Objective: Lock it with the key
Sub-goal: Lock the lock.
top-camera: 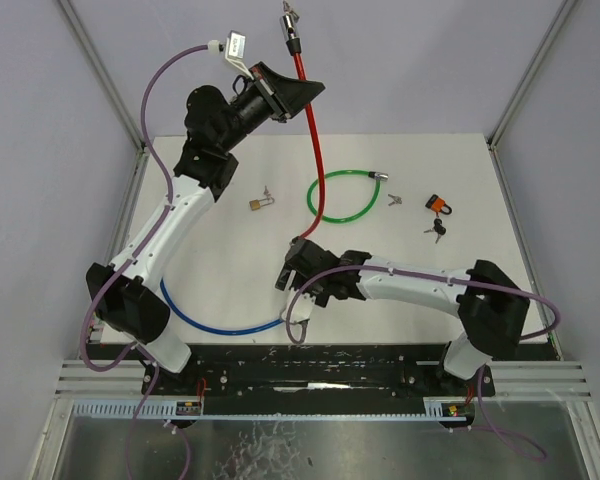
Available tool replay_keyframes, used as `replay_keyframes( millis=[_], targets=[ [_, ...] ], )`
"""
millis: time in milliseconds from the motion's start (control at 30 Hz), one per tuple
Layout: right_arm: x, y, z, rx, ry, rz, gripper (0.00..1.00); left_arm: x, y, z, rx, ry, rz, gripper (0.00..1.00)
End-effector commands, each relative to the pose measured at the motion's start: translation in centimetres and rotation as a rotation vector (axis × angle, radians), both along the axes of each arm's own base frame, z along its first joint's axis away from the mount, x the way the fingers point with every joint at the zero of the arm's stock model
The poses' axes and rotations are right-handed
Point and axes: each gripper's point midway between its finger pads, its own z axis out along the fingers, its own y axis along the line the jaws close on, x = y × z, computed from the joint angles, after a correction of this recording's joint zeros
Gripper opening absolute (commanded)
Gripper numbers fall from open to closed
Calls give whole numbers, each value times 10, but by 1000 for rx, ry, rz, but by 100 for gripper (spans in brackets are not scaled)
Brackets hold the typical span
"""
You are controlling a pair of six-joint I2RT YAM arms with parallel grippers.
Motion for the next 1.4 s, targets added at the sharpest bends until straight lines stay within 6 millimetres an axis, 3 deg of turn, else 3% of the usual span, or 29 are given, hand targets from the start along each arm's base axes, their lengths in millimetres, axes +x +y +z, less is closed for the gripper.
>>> replay_keyframes(
  millis=[0, 167, 267, 400, 467, 633, 667, 800, 867, 1100, 1200, 1367],
  targets=[
    [48, -5, 28, -34, -340, -78, 83, -16, 9, 32, -45, -61, 5, 0],
    [76, 0, 31, -86, -521, -152, 80, -16, 9, 30, -42, -53, 1, 0],
    [83, 6, 33, -83, -553, -170, 76, -17, 8, 30, -39, -53, -6, 0],
    [93, 7, 27, -110, -574, -213, 65, -20, 8, 30, -32, -56, -16, 0],
    [95, 7, 27, -115, -578, -227, 56, -22, 8, 30, -21, -67, -11, 0],
    [92, 7, 45, -52, -562, -235, 13, -22, 13, 29, 3, -84, 15, 0],
    [89, 7, 48, -36, -542, -236, 8, -20, 13, 29, 4, -85, 17, 0],
    [62, 13, 58, 117, -322, -222, 0, -11, 18, 23, 23, -85, 42, 0],
    [36, 20, 69, 211, -130, -194, 0, -2, 21, 15, 47, -90, 68, 0],
    [-43, 30, 141, 489, 443, -178, 0, 11, 21, -10, 157, -246, 112, 0],
    [-53, 11, 173, 630, 684, -193, 0, 2, 18, -20, 201, -403, 94, 0],
    [-59, -40, 221, 870, 968, -190, 0, -12, 19, -35, 234, -605, 96, 0]
  ],
)
